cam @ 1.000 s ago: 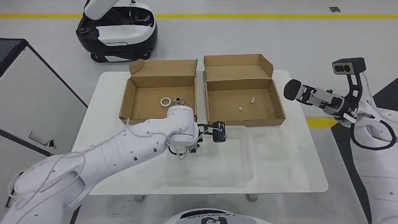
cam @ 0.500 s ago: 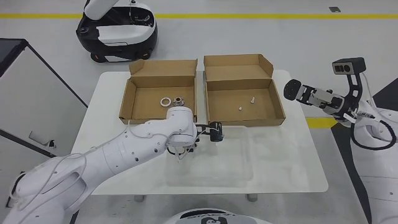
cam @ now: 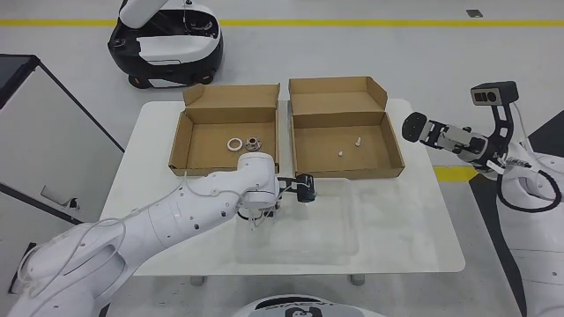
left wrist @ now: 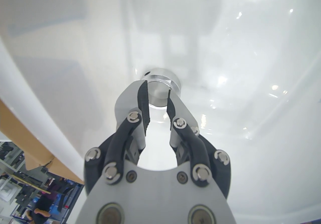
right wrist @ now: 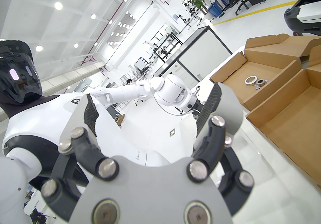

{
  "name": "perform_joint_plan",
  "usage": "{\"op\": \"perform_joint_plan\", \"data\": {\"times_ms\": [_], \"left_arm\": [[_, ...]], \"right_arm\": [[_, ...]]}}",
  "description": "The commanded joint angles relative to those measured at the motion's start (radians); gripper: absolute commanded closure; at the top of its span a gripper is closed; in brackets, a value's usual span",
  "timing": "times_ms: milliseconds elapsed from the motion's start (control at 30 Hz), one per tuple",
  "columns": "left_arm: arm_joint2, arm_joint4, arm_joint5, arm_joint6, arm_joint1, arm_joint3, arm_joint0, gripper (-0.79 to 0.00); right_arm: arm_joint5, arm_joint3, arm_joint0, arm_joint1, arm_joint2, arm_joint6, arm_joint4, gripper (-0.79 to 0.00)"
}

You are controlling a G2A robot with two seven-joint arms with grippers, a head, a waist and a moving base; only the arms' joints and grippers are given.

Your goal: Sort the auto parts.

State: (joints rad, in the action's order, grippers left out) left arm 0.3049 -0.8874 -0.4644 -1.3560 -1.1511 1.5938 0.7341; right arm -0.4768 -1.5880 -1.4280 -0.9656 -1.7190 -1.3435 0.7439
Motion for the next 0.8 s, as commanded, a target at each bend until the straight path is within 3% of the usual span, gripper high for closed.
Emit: {"op": "perform_joint_plan", "data": {"times_ms": [0,367,767], "left_arm": [[0.000,-0.002,0.002,-0.002,0.000,0.001,0.002,-0.308],[-0.005,0.021,0.006,-0.006,0.010,0.029,0.009,-0.357],[-0.063,0.128,-0.007,0.008,0.045,0.063,-0.040,-0.363]], "right_arm": [[0.000,0.000,0.000,0.000,0.000,0.000,0.000,-0.785],[0.000,0.000,0.000,0.000,0.000,0.000,0.000,-0.785],[0.000,0.000,0.000,0.000,0.000,0.000,0.000,-0.785]]}}
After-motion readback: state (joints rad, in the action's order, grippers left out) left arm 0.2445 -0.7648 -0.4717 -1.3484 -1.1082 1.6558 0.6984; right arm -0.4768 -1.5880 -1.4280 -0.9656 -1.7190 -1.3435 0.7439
